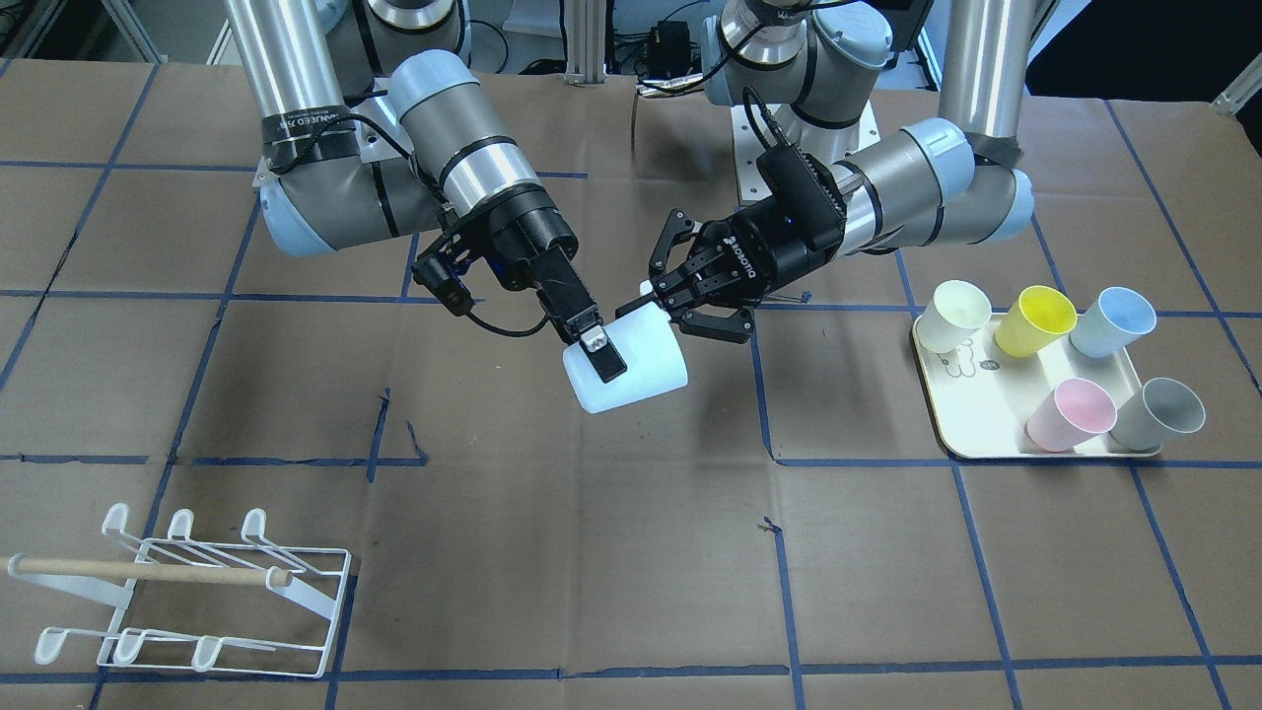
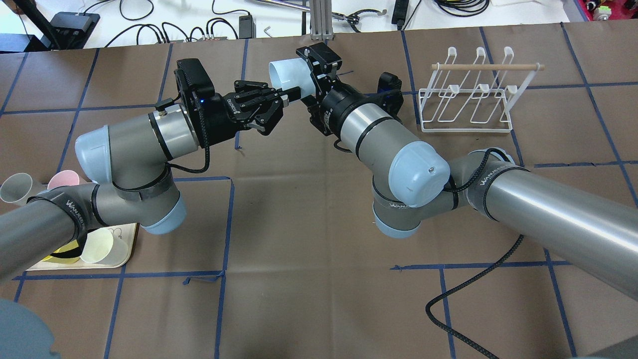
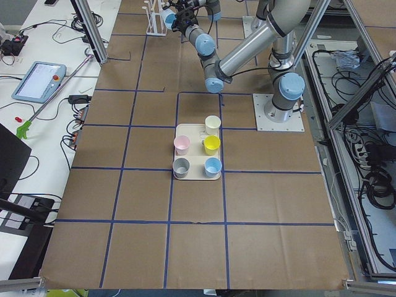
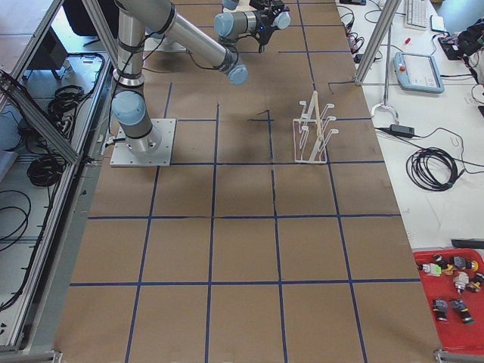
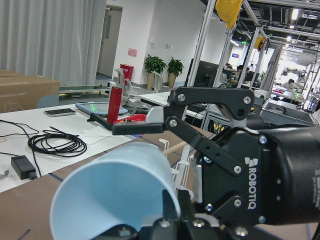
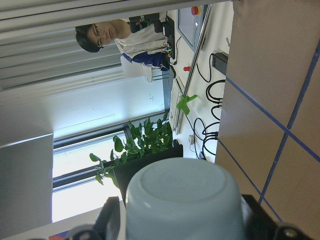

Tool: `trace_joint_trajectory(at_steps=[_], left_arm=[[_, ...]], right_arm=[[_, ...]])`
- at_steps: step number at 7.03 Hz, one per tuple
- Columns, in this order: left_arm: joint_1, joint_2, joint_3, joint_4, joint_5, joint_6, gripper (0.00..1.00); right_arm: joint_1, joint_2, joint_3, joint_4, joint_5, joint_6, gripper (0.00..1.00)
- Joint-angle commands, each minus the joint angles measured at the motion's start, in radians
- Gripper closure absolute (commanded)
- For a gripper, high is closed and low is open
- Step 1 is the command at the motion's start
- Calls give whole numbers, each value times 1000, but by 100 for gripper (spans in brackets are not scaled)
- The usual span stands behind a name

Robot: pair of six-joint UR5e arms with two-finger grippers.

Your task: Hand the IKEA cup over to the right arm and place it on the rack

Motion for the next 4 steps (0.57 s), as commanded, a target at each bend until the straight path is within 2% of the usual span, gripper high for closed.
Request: trace_joint_trajectory(at_steps=[1,2,3,4], left_arm=[[0,0,-1,0,0,0,93],[0,0,1,0,2,0,93],[0,3,6,2,8,2,88],[0,6,9,2,12,2,78]], right_arm=[[0,0,0,-2,2,-2,33],[0,0,0,-2,2,-2,34],[0,0,0,-2,2,-2,38],[0,1,0,-2,5,-2,40]])
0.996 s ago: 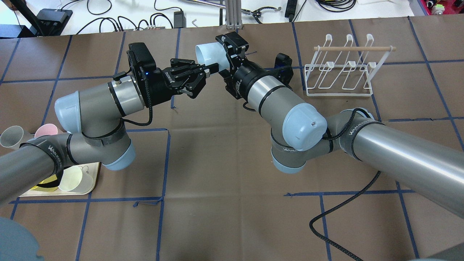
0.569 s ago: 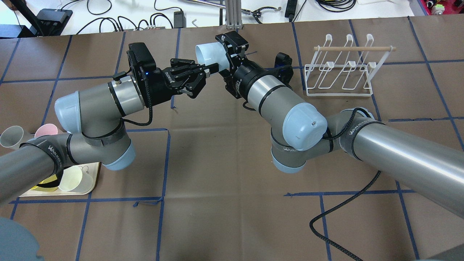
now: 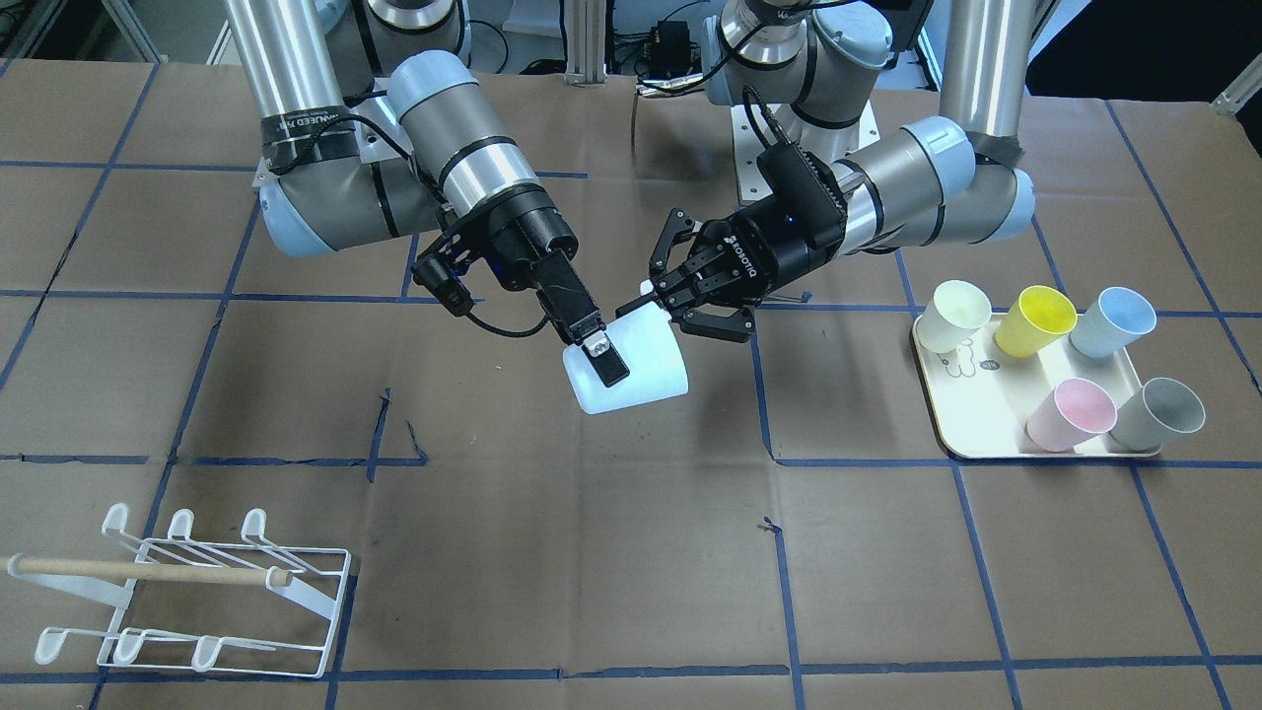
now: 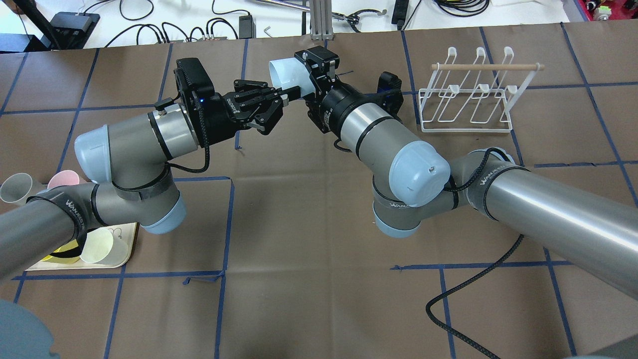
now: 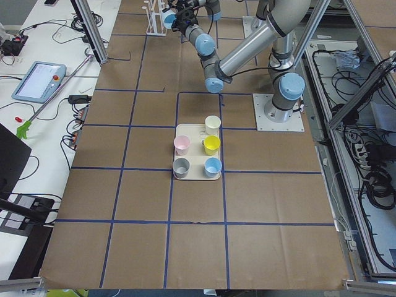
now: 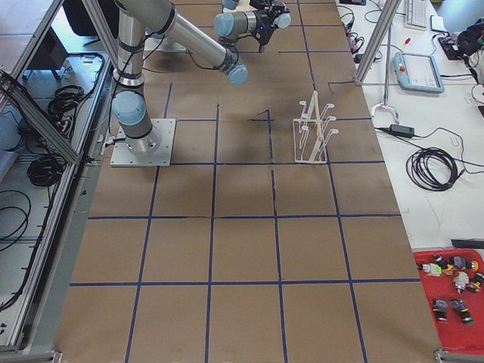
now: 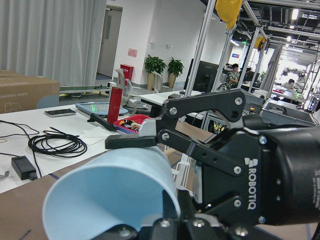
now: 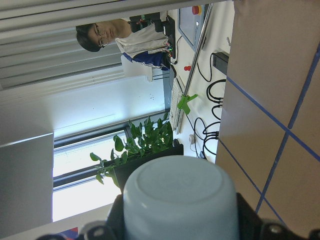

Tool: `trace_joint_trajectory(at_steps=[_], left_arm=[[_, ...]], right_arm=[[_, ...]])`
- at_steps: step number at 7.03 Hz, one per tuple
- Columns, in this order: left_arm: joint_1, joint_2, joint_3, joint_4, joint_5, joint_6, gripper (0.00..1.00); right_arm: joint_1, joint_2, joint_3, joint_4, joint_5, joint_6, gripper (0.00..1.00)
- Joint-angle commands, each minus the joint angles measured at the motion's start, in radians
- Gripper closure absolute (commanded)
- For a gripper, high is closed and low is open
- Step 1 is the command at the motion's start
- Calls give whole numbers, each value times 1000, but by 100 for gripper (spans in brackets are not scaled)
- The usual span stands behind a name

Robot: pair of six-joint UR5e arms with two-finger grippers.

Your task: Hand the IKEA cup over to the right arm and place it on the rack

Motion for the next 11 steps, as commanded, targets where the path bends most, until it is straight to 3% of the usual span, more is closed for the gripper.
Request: trace_joint_trajectory(at_steps=[1,2,3,5,9,11], left_arm=[[0,5,6,0,9,1,67],[0,7,9,2,10,1,49],[0,8,7,2,36,1,25],[15,10,7,0,40,-1,4],[186,13,4,-13,-26,-4,2],[184,4,53,-90,34,-4,1]], right_arm=[[0,1,0,0,4,-2,42],[0,1,0,0,4,-2,42],[0,3,0,-2,6,-2,45],[-1,5,-1,-2,7,-3,48],[-93,6,-47,5,6,-18,66],[-142,6,-50,11,6,-220,72]])
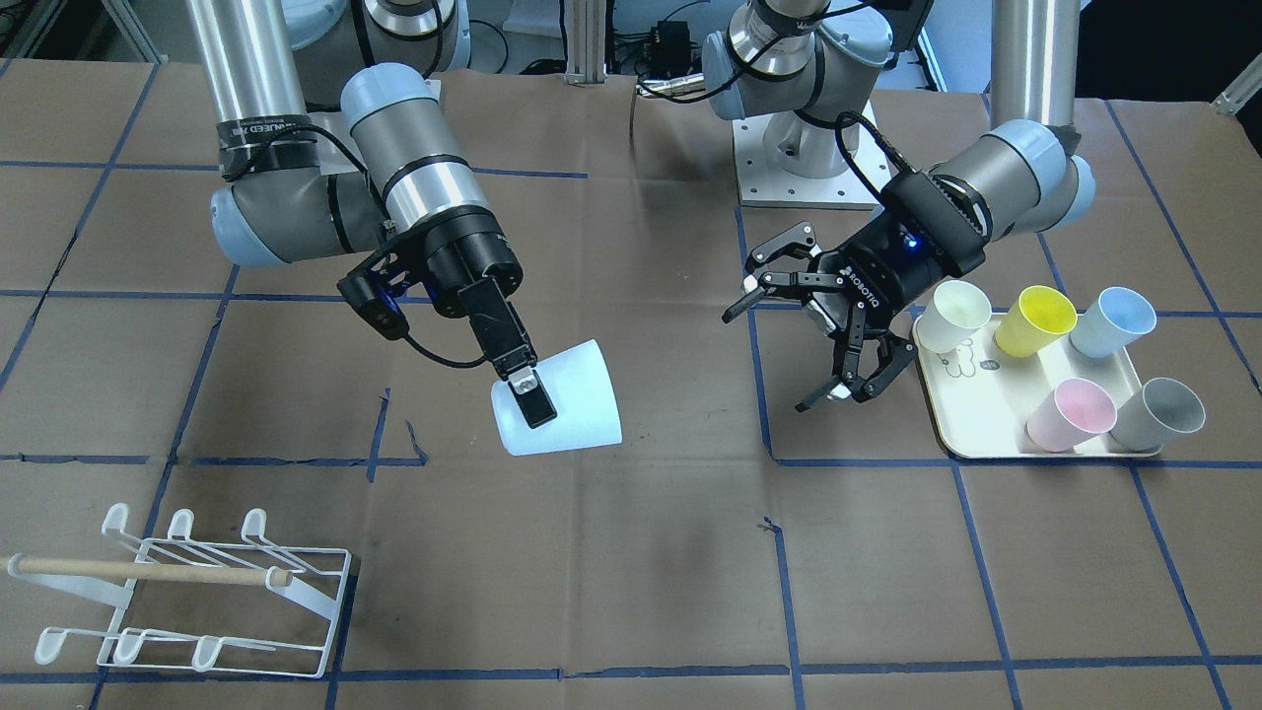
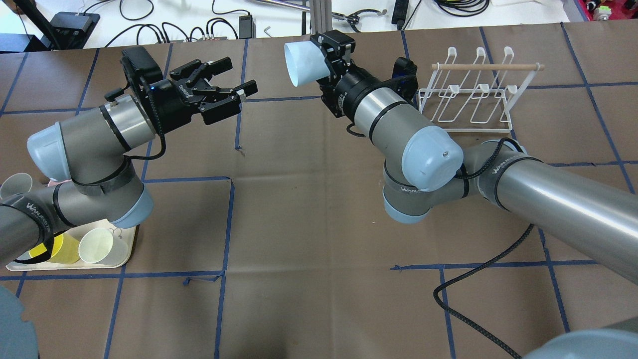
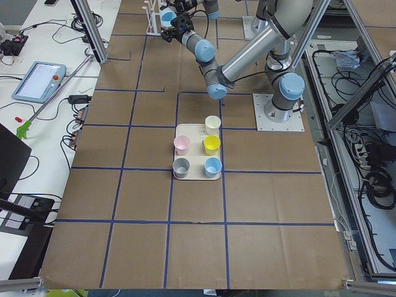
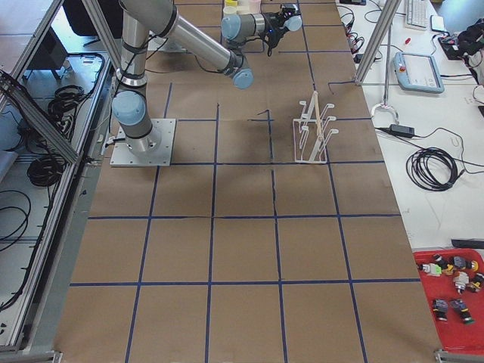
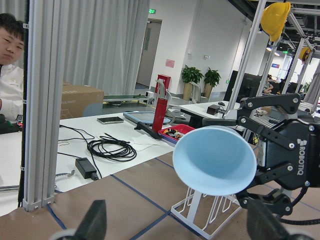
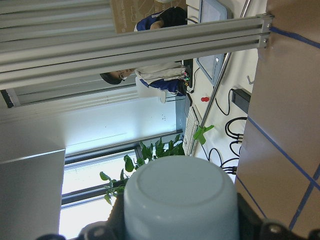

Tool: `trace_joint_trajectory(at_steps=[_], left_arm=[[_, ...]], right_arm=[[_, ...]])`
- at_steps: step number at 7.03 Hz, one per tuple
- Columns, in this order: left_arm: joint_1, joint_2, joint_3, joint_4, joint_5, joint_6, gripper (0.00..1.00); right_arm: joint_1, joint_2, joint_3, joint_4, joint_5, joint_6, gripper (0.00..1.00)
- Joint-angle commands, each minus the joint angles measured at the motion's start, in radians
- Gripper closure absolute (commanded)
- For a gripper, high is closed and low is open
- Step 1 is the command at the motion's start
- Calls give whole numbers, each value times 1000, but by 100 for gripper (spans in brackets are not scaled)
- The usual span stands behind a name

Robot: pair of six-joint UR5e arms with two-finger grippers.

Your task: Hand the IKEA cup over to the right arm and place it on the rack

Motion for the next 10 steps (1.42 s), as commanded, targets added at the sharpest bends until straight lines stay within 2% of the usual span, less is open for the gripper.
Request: trace_joint_trajectory(at_steps=[1,3,4,6,8,9,10], left_arm=[[-8,-7,80,-116,117,0,1],[-52,2,125,-268,340,0,1],[-108,46,171,-426,539,0,1],[-207,106,332,-920,855,0,1],[-250,150,409,-1325,1096,0,1],[-253,205,441,-1555,1148,-9,1],[-252,267,469,-1761,1148,-67,1]], right_arm=[[-61,-3,-5,37,-2,-305,73],[-76,-3,-3,51,-19,-607,76],[-90,-8,-3,97,-24,-691,76],[-167,-11,-6,152,-19,-908,76],[-207,-38,-20,271,-28,-1138,76],[-230,-40,-32,292,-68,-1243,76],[-253,-32,-53,292,-80,-1355,76]])
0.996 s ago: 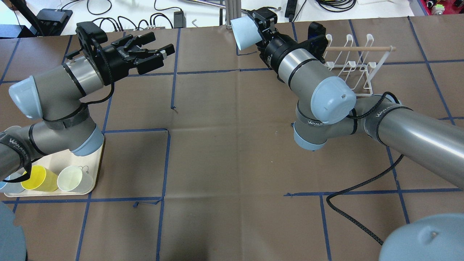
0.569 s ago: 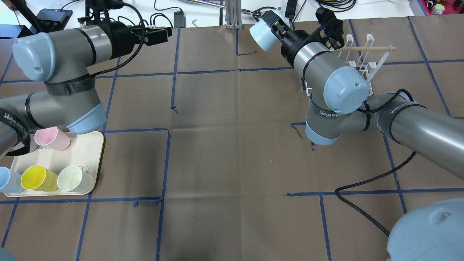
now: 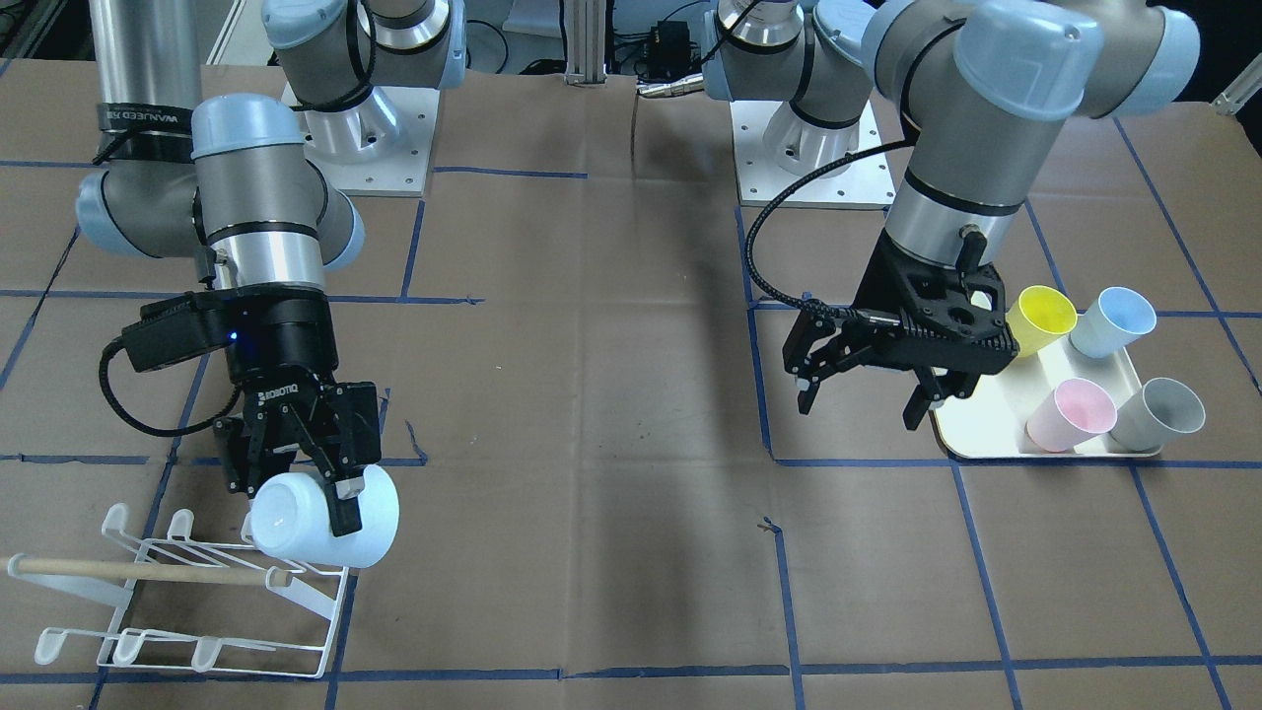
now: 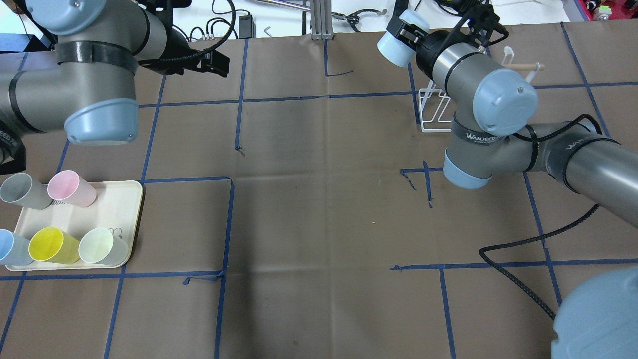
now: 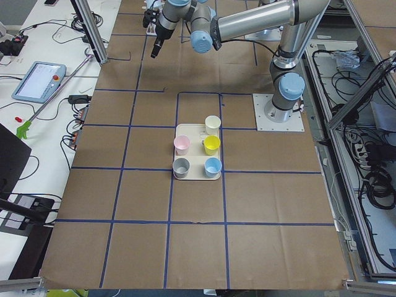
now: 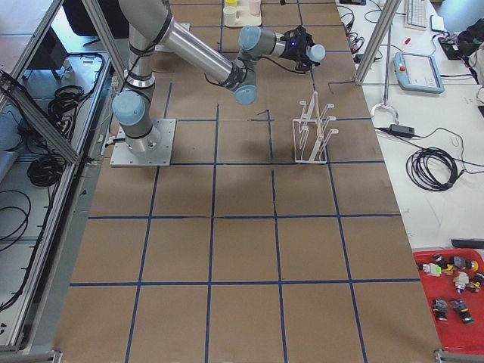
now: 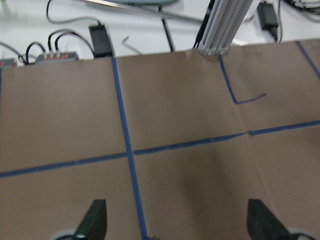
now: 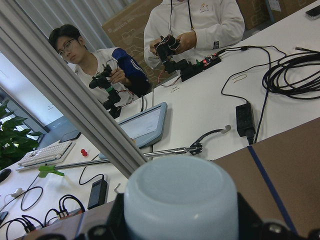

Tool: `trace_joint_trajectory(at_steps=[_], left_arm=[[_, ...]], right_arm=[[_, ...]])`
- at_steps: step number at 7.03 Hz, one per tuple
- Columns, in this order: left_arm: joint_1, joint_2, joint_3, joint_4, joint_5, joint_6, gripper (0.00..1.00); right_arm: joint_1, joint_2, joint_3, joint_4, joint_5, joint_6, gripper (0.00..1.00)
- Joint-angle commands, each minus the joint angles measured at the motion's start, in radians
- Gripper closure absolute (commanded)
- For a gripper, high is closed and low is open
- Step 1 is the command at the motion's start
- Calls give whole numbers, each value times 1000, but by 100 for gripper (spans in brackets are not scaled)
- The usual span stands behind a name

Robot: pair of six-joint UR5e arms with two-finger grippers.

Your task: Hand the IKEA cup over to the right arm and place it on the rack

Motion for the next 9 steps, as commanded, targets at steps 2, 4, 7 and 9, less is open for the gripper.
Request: trace_joint_trajectory(at_steps=[2,4,7,9], left_arm=[[-3,108,64,-375,28,-68,1],[18,114,60,-375,34,-58,1],[194,120,23,-375,37,56,1],[299,150,-38,-375,80,203,2]], right_arm=[[-100,19,-44,11,-24,-347,76],[-109,83,-52,-27,-24,-399,76],[-111,195,-166,-53,-26,-411,76],[-125,235,-181,-76,-24,-411,77]])
